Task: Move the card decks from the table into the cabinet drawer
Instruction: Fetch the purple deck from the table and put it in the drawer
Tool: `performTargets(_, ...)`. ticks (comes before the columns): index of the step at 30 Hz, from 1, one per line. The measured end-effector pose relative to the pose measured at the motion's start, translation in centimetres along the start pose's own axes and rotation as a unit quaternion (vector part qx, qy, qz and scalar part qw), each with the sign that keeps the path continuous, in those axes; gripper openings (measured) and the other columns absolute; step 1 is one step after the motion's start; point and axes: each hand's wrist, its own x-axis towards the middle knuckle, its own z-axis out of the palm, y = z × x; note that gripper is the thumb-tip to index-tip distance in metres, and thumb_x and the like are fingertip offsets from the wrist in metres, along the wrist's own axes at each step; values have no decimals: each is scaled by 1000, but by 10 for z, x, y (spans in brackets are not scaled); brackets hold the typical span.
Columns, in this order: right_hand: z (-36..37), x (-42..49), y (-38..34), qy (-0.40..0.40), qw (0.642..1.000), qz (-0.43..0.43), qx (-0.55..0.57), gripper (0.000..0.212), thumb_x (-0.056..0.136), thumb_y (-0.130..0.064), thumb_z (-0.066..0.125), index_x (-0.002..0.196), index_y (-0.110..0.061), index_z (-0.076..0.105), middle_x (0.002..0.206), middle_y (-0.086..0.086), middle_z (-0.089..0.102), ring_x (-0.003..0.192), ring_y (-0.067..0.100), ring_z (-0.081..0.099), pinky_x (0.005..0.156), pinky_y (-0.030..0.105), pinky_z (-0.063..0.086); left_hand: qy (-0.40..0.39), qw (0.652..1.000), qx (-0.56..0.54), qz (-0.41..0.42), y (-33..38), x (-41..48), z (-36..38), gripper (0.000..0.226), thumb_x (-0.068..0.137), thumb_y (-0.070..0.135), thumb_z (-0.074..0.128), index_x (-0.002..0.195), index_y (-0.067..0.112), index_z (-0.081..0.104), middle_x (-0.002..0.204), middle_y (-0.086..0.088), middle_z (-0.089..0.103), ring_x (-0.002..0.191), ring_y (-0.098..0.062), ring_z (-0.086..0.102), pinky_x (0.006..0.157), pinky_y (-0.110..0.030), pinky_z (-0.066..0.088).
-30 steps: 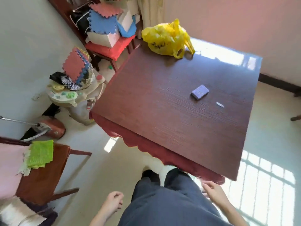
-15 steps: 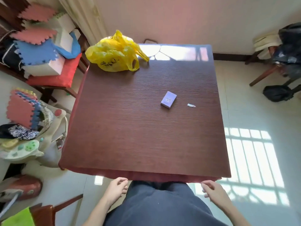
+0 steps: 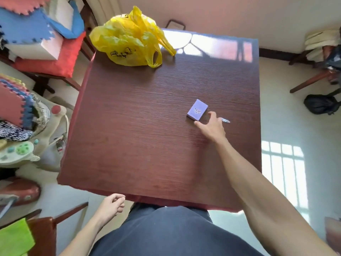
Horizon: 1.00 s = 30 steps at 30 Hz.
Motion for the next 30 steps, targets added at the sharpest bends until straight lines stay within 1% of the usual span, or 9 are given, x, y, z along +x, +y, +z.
performTargets(3, 4, 30, -21, -5, 996, -50, -80, 90, 76, -49, 76, 150, -31, 28, 144, 10, 32, 115, 42, 59, 99, 50, 45, 5, 1000, -10, 0, 20, -3, -3, 10, 99, 12, 54, 99, 9, 63, 80, -10, 62, 59, -15, 53, 52, -20, 37)
performTargets(7, 7, 59, -37, -18, 965, -104, -239, 95, 76, -39, 79, 154, -40, 24, 162, 7, 17, 134, 40, 41, 103, 53, 40, 14, 1000, -11, 1, 37, -3, -6, 10, 98, 13, 55, 99, 9, 65, 83, -12, 64, 61, -16, 53, 56, -24, 37)
performTargets(10, 7, 71, -40, -35, 947, -142, -288, 91, 77, -32, 79, 153, -40, 29, 158, 6, 28, 137, 33, 36, 102, 52, 39, 22, 1000, -6, 5, 44, -2, -8, 11, 97, 14, 56, 100, 10, 66, 85, -12, 67, 63, -16, 56, 58, -25, 39)
performTargets(13, 9, 76, -39, -53, 943, -159, -287, 82, 77, -28, 77, 149, -35, 38, 144, 9, 42, 128, 33, 44, 98, 50, 43, 24, 1000, -1, 5, 47, -4, -9, 12, 97, 16, 56, 100, 13, 67, 88, -11, 68, 67, -16, 60, 62, -25, 43)
performTargets(17, 9, 74, -34, -51, 947, -182, -261, 68, 73, -30, 78, 135, -28, 49, 131, 12, 48, 117, 35, 47, 93, 46, 45, 33, 999, 5, 7, 49, -10, -8, 12, 97, 14, 55, 101, 11, 66, 86, -11, 67, 64, -15, 58, 58, -23, 41)
performTargets(20, 9, 62, -23, -58, 967, -178, -171, 66, 71, -40, 77, 131, -29, 52, 127, 9, 50, 116, 33, 47, 91, 43, 45, 41, 999, 7, 15, 50, -17, -5, 11, 97, 16, 55, 100, 14, 66, 87, -10, 68, 65, -14, 59, 59, -23, 42)
performTargets(24, 5, 19, -3, -75, 986, -111, 95, 56, 72, -50, 71, 125, -38, 57, 112, -5, 60, 104, 16, 57, 90, 36, 46, 45, 999, 8, 28, 42, -28, -1, 11, 98, 19, 54, 100, 18, 65, 87, -6, 68, 68, -13, 61, 61, -23, 43)
performTargets(27, 1, -28, 15, -120, 932, -47, 340, 42, 75, -50, 65, 112, -29, 65, 90, -6, 67, 76, 13, 63, 73, 33, 46, 41, 998, 16, 37, 27, -33, -1, 12, 98, 19, 54, 101, 17, 65, 86, -6, 67, 67, -12, 60, 60, -23, 42)
performTargets(30, 8, -83, 46, -163, 840, 46, 516, 42, 82, -50, 54, 110, -21, 68, 98, 6, 69, 72, 20, 61, 61, 31, 39, 23, 998, 36, 37, 7, -35, -7, 12, 98, 15, 55, 103, 10, 64, 80, -7, 63, 59, -12, 54, 52, -21, 37)
